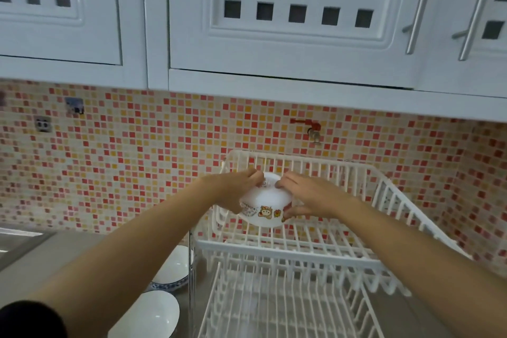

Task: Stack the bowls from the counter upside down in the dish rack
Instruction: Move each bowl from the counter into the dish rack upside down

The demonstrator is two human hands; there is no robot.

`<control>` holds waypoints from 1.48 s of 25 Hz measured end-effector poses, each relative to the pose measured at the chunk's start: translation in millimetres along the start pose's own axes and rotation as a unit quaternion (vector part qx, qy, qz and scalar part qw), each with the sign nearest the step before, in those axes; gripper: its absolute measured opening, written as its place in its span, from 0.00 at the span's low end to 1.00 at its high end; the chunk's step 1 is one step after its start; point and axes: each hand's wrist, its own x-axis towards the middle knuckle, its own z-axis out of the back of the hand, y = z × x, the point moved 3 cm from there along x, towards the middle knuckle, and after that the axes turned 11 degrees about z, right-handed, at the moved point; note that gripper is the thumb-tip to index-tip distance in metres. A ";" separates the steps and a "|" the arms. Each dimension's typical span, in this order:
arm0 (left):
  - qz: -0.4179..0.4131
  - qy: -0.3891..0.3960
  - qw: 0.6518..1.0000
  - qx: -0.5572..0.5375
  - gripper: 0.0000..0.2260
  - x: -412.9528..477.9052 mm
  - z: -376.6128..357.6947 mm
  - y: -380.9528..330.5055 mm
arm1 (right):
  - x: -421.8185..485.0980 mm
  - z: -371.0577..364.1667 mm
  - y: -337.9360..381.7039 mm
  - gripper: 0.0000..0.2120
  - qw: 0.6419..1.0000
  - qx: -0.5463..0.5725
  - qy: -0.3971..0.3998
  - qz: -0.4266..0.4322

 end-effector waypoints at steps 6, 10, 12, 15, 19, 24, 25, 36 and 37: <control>0.064 0.071 0.993 -0.063 0.40 5.2 -2.6 -2.0 | 4.2 -4.0 2.5 0.35 0.999 0.036 -0.011 -0.020; 0.051 0.082 0.995 -0.036 0.42 1.7 -0.8 -4.8 | -2.1 -2.0 2.6 0.36 0.995 0.093 0.011 -0.024; 0.040 0.080 0.996 -0.009 0.44 -1.6 5.1 -5.2 | -3.7 4.4 4.3 0.38 0.996 0.077 0.036 -0.032; 0.037 0.027 0.999 -0.022 0.40 -10.5 23.9 8.2 | 3.7 23.1 7.5 0.33 0.994 0.076 0.015 -0.071; 0.086 -0.065 0.992 -0.070 0.30 -53.1 44.8 58.8 | 49.0 62.7 47.9 0.25 0.981 0.130 -0.104 -0.097; 0.219 -0.068 0.967 -0.110 0.24 -128.5 18.0 167.0 | 136.8 83.0 142.6 0.26 0.980 0.146 -0.134 -0.023; 0.244 -0.053 0.963 -0.102 0.24 -145.5 3.6 189.5 | 153.2 75.6 163.2 0.27 0.982 0.145 -0.116 -0.018; 0.355 0.224 0.903 -0.095 0.22 -303.8 -255.3 271.2 | 199.4 -162.0 403.8 0.29 0.893 0.395 0.171 -0.131; 0.369 0.241 0.892 -0.100 0.22 -316.5 -273.8 273.9 | 195.5 -179.7 422.4 0.29 0.870 0.430 0.194 -0.145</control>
